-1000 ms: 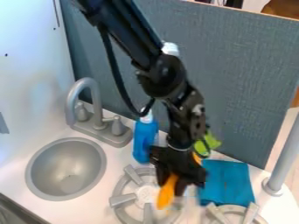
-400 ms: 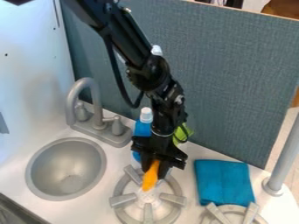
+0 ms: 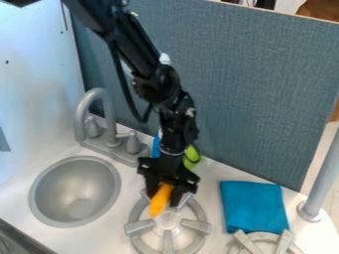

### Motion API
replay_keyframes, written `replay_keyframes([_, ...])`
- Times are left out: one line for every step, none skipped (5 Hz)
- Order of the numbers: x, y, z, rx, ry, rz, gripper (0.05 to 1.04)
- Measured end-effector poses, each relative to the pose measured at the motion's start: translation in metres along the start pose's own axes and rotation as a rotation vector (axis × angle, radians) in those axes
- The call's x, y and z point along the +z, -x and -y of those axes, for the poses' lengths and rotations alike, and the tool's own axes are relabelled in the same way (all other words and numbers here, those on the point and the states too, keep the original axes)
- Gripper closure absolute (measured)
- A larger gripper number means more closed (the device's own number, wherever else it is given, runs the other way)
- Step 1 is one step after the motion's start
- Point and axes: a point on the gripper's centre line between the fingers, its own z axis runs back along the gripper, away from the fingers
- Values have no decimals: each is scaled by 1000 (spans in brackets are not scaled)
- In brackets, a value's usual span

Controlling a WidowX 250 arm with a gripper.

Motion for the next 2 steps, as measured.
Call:
replay_keyframes([34, 11, -2, -66, 58, 77, 77])
replay_keyframes([65, 33, 8, -208, 95, 130, 76])
